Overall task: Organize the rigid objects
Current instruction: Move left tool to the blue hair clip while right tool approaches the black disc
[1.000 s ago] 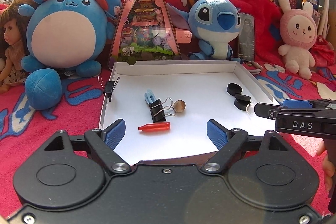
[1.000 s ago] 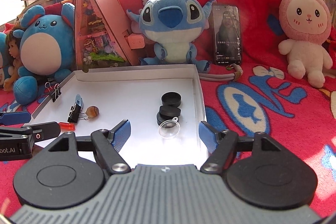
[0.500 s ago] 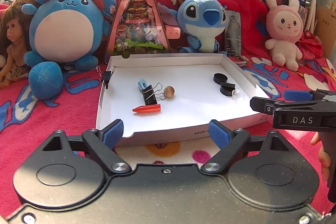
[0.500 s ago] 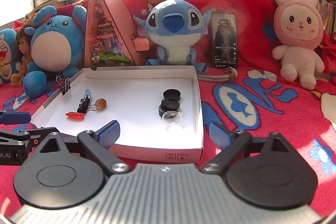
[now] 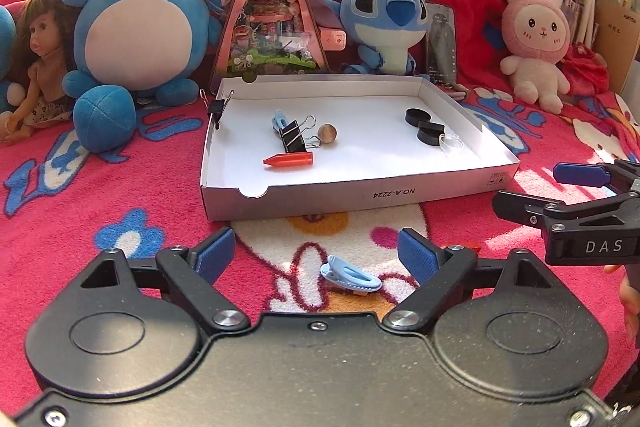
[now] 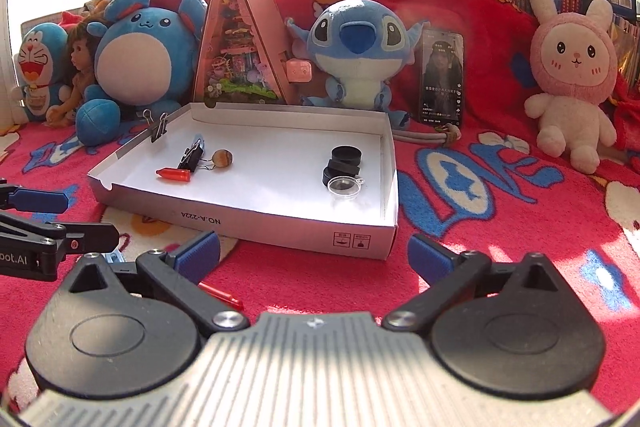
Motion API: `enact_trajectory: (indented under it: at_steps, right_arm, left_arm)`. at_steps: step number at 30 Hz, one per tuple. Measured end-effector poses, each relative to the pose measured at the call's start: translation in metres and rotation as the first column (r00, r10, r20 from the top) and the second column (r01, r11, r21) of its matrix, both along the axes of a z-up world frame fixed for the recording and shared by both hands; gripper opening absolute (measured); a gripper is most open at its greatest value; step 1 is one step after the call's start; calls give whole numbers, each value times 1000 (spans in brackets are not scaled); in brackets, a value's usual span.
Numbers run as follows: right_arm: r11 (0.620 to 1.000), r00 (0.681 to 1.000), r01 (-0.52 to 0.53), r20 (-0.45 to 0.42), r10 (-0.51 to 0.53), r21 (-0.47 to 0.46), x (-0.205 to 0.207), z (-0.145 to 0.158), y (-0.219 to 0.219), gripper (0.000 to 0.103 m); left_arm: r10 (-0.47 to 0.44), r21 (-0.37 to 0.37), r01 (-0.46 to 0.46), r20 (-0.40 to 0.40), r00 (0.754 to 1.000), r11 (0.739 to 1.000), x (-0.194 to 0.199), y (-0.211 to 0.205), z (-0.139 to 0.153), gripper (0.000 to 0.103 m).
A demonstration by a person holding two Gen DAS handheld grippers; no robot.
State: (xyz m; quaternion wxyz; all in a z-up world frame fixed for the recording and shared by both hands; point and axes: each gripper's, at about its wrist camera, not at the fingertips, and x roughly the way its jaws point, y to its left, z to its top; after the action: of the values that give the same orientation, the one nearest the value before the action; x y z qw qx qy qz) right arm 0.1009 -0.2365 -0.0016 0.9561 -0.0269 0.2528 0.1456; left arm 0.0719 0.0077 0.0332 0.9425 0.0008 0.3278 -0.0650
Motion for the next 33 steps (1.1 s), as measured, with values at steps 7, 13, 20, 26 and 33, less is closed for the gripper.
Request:
enact_trajectory:
  at_steps: [7, 13, 20, 26, 33]
  right_arm:
    - [999, 999, -31, -6, 31, 16, -15, -6, 2, 103]
    - [998, 998, -53, -14, 53, 28, -24, -13, 3, 103]
    - [997, 997, -70, -22, 71, 31, -31, -18, 5, 103]
    - [996, 996, -85, -26, 86, 31, -34, -21, 8, 103]
    - [994, 994, -105, -28, 106, 18, -38, -24, 14, 103]
  left_arm:
    - [-16, -12, 16, -6, 1000, 1000, -8, 0, -8, 88]
    - [-28, -139, 24, -24, 999, 990, -4, 8, -17, 90]
    - [-22, -83, 23, 11, 1000, 996, -5, 6, -22, 87]
    - [-35, -84, 35, 4, 999, 996, -6, 5, -24, 74]
    - [-49, -76, 48, -8, 999, 996, -6, 3, -28, 58]
